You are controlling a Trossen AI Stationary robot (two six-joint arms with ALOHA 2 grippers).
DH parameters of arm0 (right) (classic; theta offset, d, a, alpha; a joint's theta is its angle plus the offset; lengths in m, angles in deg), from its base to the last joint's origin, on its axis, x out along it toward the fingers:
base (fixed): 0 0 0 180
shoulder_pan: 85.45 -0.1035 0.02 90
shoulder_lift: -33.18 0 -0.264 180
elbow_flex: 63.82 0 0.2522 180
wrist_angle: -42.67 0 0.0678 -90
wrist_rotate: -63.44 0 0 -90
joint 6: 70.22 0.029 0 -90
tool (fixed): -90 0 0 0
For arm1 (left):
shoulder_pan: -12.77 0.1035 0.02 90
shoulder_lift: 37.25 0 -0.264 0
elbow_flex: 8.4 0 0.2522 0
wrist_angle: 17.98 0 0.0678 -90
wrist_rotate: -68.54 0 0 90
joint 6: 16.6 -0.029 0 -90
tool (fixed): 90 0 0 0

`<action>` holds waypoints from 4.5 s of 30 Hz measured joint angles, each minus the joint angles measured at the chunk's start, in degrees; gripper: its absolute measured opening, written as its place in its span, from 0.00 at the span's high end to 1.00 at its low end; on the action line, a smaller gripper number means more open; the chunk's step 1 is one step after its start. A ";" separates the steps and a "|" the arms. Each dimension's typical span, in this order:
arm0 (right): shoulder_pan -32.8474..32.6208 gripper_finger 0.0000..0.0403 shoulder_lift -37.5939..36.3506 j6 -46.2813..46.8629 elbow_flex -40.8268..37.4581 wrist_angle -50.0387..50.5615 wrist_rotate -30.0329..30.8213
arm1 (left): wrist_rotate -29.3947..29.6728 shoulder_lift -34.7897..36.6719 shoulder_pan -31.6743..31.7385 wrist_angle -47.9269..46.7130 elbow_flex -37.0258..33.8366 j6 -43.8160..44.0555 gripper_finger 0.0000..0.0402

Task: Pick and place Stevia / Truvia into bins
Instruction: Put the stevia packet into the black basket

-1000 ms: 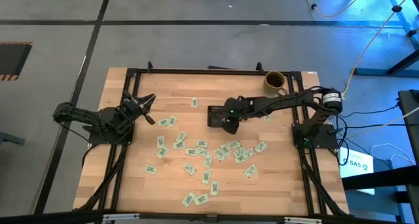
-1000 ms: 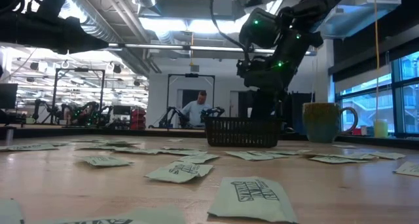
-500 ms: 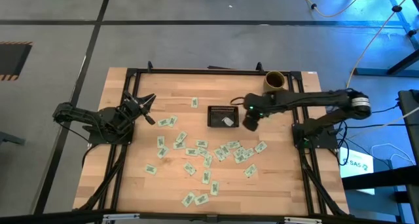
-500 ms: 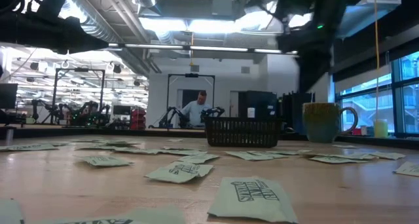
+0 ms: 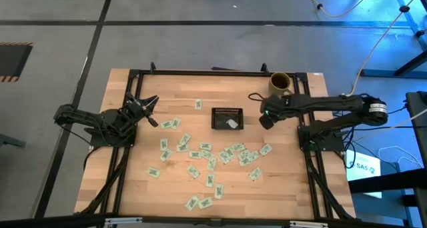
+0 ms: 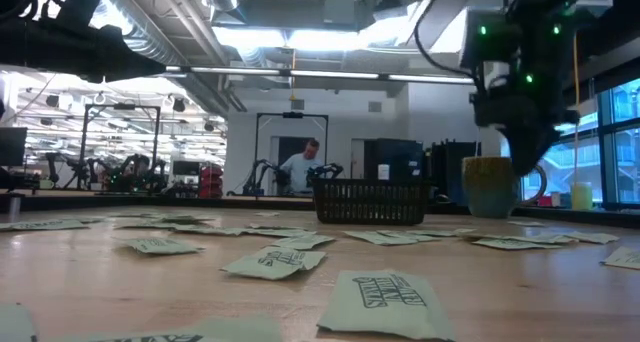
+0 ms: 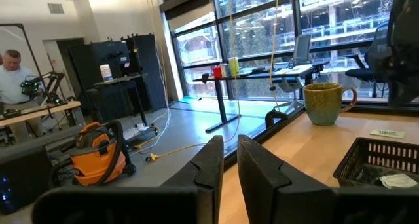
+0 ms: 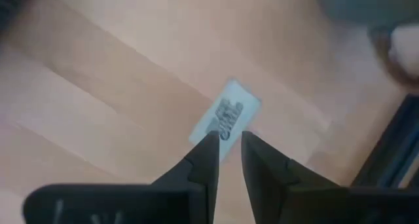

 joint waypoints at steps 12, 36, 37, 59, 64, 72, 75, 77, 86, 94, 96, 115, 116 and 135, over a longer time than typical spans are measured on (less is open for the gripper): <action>0.16 0.83 0.04 -2.91 -9.46 -12.44 -1.97 | 0.02 0.00 -0.02 0.00 0.00 0.00 0.91; 0.10 0.85 2.38 0.18 -16.36 -19.74 -1.61 | 0.02 0.00 -0.01 0.00 0.00 0.00 0.90; 0.12 0.86 2.60 0.19 -16.36 -19.80 -1.49 | 0.02 0.00 -0.02 0.00 -0.01 0.00 0.90; -1.33 0.99 3.34 -9.51 -1.56 -16.97 -1.03 | 0.02 0.00 -0.02 0.00 -0.02 0.00 0.90; -3.68 1.00 4.37 -14.01 7.51 -17.25 -2.46 | 0.02 0.00 0.00 0.02 -0.02 0.00 0.89; -8.06 1.00 16.08 -20.92 20.59 -17.22 -2.55 | 0.02 0.00 0.00 0.00 -0.01 0.00 0.91; -8.70 1.00 22.10 -22.95 24.07 -16.77 -4.38 | 0.02 0.00 -0.02 0.02 -0.02 0.00 0.90; -8.98 1.00 25.89 -23.94 26.07 -15.73 -4.73 | 0.02 0.00 -0.01 0.00 0.00 0.00 0.90; -8.95 0.98 34.63 -24.16 30.38 -11.05 -4.63 | 0.02 0.00 -0.01 0.00 -0.02 0.00 0.91; -8.95 0.96 34.70 -25.62 30.43 -10.96 -4.61 | 0.02 0.00 -0.02 0.01 -0.01 0.00 0.90; -8.95 0.96 34.70 -25.50 30.43 -10.96 -4.60 | 0.02 0.00 -0.01 0.00 -0.02 0.00 0.90; -8.96 0.95 30.82 -25.33 30.52 -9.30 -4.62 | -0.02 -0.02 0.00 0.02 0.00 0.00 0.90; -8.96 0.95 30.77 -25.43 30.52 -9.40 -4.62 | -0.02 -0.02 0.00 0.00 -0.02 0.00 0.90; -8.97 0.95 33.09 -25.43 30.19 -15.45 -6.98 | -0.04 -0.02 -0.01 0.02 -0.02 0.00 0.89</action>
